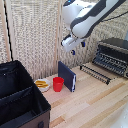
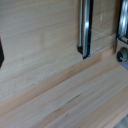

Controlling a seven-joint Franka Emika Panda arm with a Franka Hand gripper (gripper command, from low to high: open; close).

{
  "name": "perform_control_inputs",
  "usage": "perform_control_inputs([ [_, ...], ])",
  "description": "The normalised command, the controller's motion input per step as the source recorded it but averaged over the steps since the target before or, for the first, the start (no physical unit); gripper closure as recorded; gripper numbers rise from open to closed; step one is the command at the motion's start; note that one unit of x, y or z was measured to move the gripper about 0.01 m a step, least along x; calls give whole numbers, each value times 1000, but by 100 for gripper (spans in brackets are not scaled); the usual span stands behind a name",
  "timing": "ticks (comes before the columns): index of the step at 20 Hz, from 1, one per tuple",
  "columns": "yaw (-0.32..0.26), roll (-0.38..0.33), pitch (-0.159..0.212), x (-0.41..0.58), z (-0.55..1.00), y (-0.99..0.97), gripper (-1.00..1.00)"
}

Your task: With care, position your gripper close to the oven tray handle. Make sure to grip the handle tightly. Delicately and attentively pull the tray out from the oven.

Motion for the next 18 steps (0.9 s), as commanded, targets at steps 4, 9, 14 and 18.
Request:
perform_control_inputs([
  [4, 75, -313, -25, 0, -79, -472, -100],
  [9, 81, -301, 0, 3, -203, -487, -100],
  [14, 128, -246, 8, 71, -328, -465, -100],
  [18, 131, -250, 0, 33, -266, -439, -100],
])
